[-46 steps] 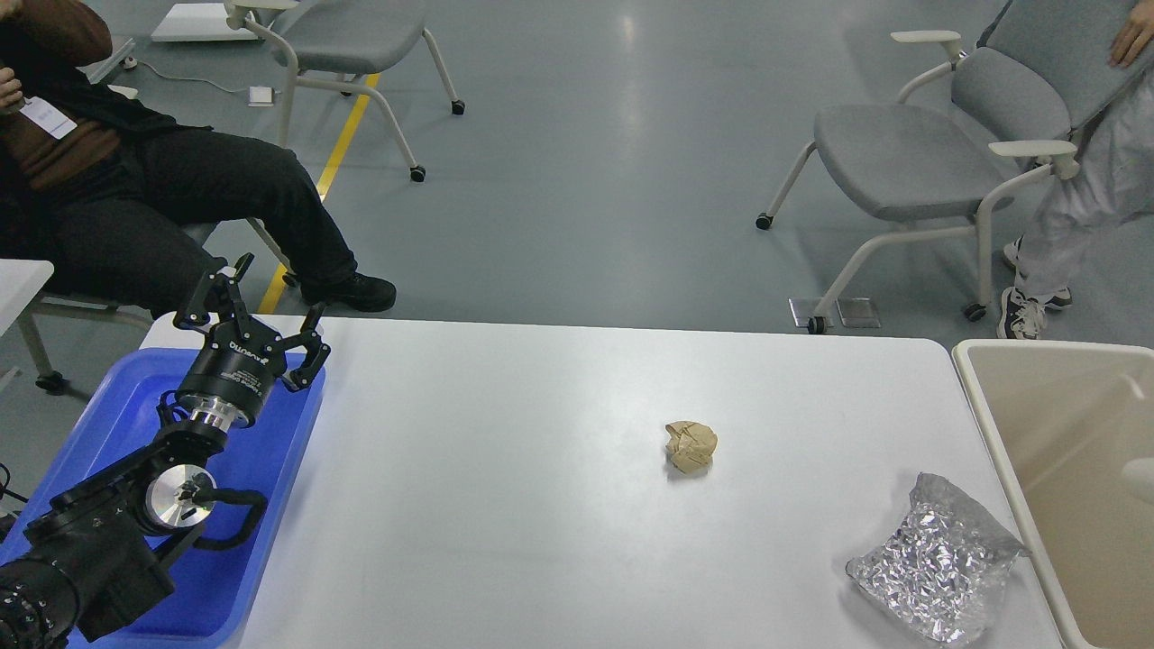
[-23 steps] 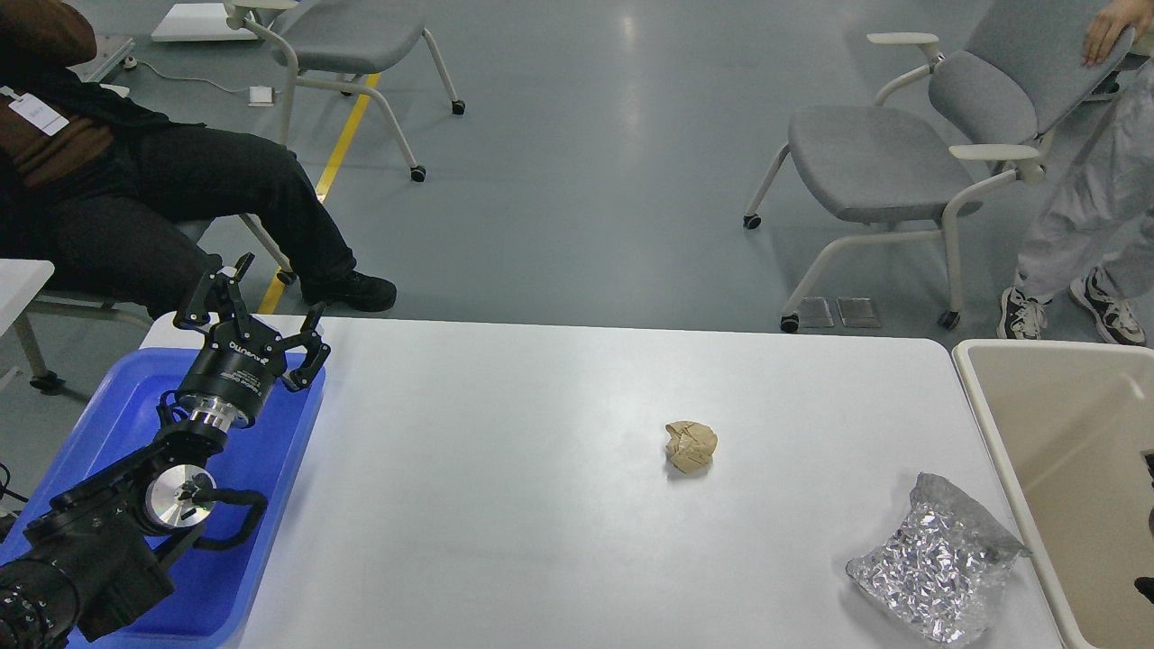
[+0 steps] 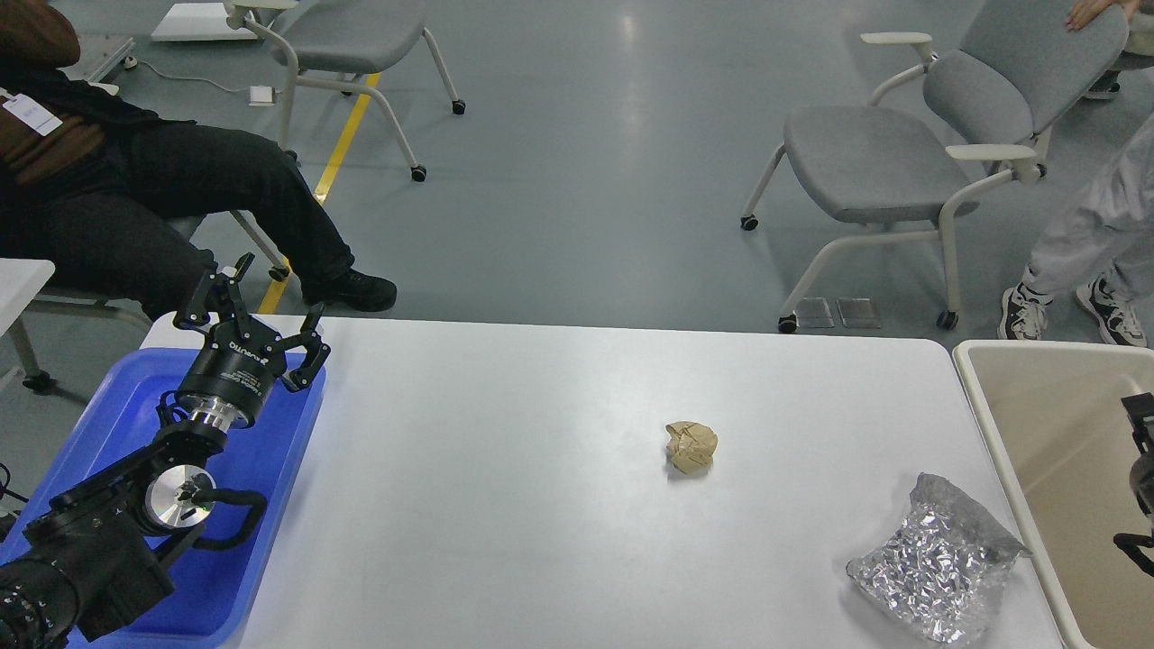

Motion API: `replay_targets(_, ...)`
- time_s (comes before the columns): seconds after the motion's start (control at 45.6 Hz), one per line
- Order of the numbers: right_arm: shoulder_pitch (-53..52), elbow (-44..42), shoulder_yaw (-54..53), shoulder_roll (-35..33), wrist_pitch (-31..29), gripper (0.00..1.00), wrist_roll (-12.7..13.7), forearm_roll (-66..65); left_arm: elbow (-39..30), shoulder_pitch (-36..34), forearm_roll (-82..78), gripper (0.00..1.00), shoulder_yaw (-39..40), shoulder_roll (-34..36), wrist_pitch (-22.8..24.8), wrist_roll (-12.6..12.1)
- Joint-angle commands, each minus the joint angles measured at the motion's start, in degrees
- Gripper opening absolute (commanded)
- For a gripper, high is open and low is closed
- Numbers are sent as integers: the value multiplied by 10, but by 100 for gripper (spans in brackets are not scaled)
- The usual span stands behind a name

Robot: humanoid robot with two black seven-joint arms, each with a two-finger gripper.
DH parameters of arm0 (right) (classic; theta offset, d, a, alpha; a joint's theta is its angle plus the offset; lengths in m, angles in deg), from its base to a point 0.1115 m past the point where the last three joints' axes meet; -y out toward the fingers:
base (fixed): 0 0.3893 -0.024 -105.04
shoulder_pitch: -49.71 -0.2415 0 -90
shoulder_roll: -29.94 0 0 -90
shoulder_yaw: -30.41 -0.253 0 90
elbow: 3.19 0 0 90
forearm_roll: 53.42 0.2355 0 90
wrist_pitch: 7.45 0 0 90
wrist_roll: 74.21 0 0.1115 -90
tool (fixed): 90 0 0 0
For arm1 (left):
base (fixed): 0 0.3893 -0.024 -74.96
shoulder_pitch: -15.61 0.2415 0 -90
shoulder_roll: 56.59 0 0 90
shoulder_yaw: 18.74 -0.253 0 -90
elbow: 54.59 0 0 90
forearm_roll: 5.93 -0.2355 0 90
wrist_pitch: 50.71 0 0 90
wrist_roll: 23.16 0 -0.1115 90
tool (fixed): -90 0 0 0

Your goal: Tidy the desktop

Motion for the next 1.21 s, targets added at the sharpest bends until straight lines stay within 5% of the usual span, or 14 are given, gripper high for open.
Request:
replay_targets(0.0, -58, -3, -9, 36, 2, 100, -2, 1, 0, 0, 0, 98, 0, 0, -1, 0)
replay_targets(0.153, -93, 2, -56, 47, -5, 100, -2, 9, 0, 0, 0, 98, 0, 0, 0, 0)
replay_targets(0.504, -196, 28, -270, 34, -135, 100, -2, 9, 0, 0, 0, 98, 0, 0, -1, 0)
replay_targets(0.701, -227, 164, -319, -53, -142, 100, -7, 4, 0, 0, 0, 98, 0, 0, -1, 0)
replay_targets(0.876, -230, 332, -381, -141, -144, 100, -38, -5, 0, 0, 0, 98, 0, 0, 0, 0)
replay_targets(1.183, -104, 456, -592, -130, -193, 100, -51, -120, 0, 0, 0, 98, 0, 0, -1, 0)
